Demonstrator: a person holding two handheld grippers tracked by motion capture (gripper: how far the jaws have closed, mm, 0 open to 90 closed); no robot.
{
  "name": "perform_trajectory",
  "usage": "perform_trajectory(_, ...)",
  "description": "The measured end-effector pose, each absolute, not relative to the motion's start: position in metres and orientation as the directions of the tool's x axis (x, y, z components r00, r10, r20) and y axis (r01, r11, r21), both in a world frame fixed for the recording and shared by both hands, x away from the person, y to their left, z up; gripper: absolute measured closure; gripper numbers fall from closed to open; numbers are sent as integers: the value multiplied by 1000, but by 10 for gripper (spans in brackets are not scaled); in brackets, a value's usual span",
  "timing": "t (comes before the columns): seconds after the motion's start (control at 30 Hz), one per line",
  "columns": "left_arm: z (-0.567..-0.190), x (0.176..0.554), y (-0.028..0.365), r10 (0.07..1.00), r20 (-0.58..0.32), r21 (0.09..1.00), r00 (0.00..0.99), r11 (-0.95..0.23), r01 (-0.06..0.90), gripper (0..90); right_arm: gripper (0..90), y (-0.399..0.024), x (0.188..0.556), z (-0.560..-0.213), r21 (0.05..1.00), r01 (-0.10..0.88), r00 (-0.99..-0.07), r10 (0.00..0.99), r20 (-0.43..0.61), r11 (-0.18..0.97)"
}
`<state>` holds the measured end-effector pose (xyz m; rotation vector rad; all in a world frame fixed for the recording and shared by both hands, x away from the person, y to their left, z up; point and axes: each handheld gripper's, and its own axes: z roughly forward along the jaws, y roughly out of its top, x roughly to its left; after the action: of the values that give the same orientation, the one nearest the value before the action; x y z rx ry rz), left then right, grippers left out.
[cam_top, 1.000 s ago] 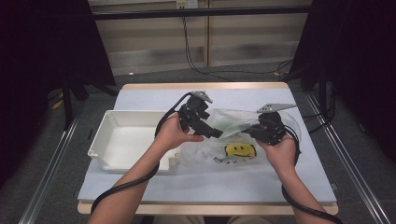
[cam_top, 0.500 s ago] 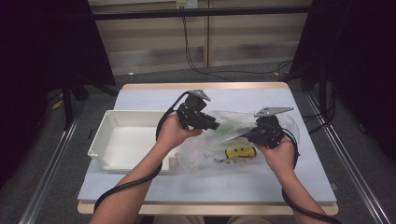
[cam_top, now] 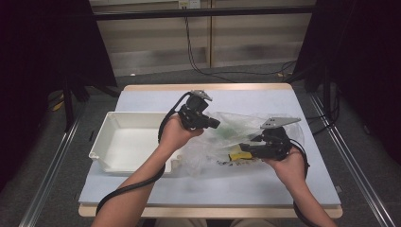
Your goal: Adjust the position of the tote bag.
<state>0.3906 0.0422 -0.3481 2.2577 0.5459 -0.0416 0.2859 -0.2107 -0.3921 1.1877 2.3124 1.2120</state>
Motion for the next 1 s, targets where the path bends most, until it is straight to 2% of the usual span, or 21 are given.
perform_trajectory(0.1,-347,390,44,358,-196,704,913,-597,385,900,391,-210,283,-392,782,537,-639,758,133,316)
perform_trajectory(0.2,-346,389,45,345,-203,711,916,-592,380,883,372,-211,283,-391,788,533,-636,760,133,309)
perform_trajectory(0.27,-345,387,43,355,-197,701,914,-601,385,757,388,-210,284,-391,790,537,-627,767,138,297)
perform_trajectory(0.3,-345,387,43,355,-197,701,914,-601,385,721,388,-210,284,-391,790,537,-627,767,138,297)
perform_trajectory(0.33,-344,386,42,334,-197,695,922,-616,371,721,427,-210,285,-390,791,539,-624,768,143,290)
perform_trajectory(0.43,-342,382,37,336,-178,685,925,-632,362,374,558,-209,291,-390,780,563,-611,773,170,274)
perform_trajectory(0.5,-341,381,37,330,-168,688,929,-636,350,287,569,-208,293,-390,777,566,-612,772,173,274)
perform_trajectory(0.53,-341,380,36,320,-168,694,932,-634,343,287,591,-208,295,-390,775,570,-607,775,173,274)
perform_trajectory(0.57,-341,380,35,321,-161,682,933,-647,340,202,656,-207,300,-391,763,586,-603,775,187,272)
perform_trajectory(0.6,-341,380,35,321,-161,682,933,-647,340,170,656,-207,300,-391,763,586,-603,775,187,272)
perform_trajectory(0.63,-343,378,32,311,-159,683,937,-651,332,152,707,-207,304,-391,757,598,-598,776,202,264)
perform_trajectory(0.73,-344,377,31,300,-153,679,942,-660,321,110,738,-205,307,-391,753,603,-596,775,208,261)
perform_trajectory(0.83,-345,373,26,285,-109,666,952,-690,283,78,798,-204,311,-389,756,605,-594,775,217,252)
perform_trajectory(1.0,-343,368,22,274,-85,669,958,-697,259,49,819,-201,313,-388,758,605,-587,781,216,245)
